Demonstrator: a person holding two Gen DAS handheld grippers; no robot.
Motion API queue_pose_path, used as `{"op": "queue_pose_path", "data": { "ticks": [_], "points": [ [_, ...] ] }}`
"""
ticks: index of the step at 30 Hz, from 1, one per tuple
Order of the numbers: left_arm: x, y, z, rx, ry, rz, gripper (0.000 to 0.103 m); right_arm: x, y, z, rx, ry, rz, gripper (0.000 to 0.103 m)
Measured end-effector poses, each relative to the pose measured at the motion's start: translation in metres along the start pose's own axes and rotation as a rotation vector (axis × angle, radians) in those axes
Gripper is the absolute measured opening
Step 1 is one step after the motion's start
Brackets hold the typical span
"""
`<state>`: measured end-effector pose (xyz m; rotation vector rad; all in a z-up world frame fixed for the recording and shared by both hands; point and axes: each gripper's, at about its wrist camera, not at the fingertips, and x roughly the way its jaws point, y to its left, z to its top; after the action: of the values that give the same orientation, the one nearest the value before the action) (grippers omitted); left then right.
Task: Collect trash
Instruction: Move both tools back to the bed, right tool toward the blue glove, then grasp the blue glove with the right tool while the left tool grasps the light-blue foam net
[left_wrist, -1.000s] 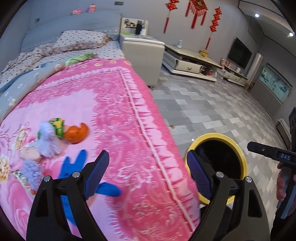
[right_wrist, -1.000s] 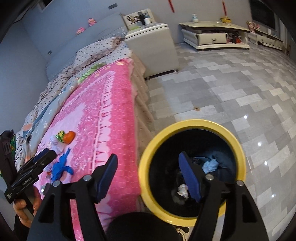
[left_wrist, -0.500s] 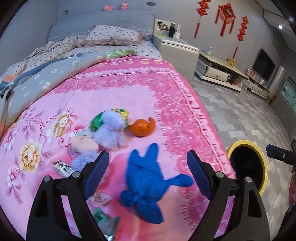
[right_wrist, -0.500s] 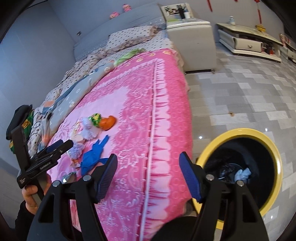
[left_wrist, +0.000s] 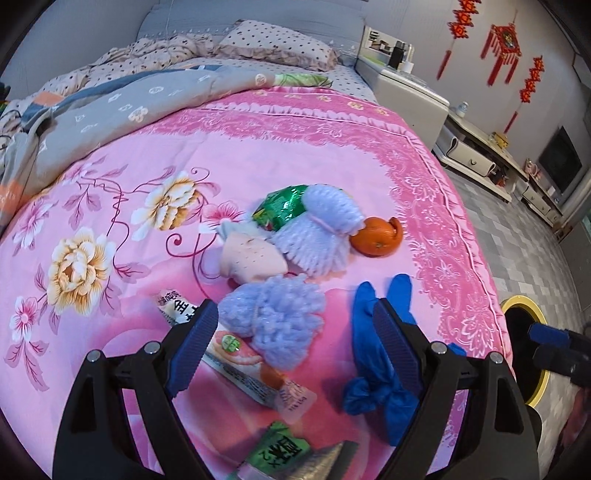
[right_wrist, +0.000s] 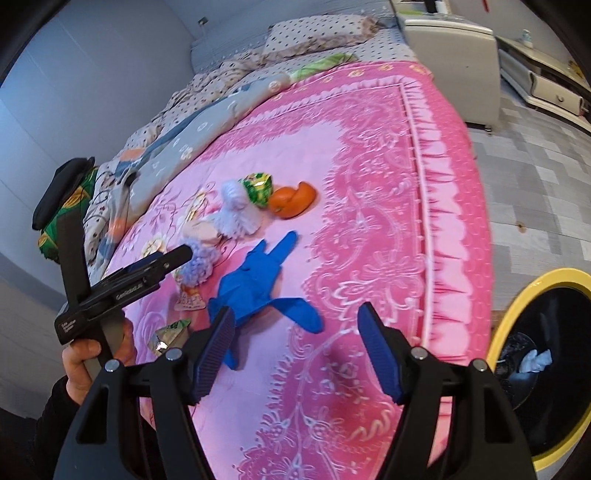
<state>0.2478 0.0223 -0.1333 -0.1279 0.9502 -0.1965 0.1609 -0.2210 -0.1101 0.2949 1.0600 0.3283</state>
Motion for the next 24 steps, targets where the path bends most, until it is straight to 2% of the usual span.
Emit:
{"op": "queue_pose_path", "data": {
  "ticks": [16,19,21,24],
  "points": [
    [0.038,0.021,-0.001,-0.036,0.053,0.022,0.08,0.068,0.035,-0.006,-0.083,0.123,0.001,0.066],
    [0.044,0.024,0.003,-0.044,0.054,0.015,0.073,0.078,0.038,-0.006,-0.094,0.138,-0.002,0.066],
    [0.05,0.025,0.006,-0.052,0.063,-0.003,0.064,0.085,0.04,-0.005,-0.1,0.145,-0.009,0.066],
    [0.057,0.026,0.007,-0.059,0.071,-0.007,0.063,0.095,0.042,-0.003,-0.108,0.157,-0.019,0.066]
  ]
}}
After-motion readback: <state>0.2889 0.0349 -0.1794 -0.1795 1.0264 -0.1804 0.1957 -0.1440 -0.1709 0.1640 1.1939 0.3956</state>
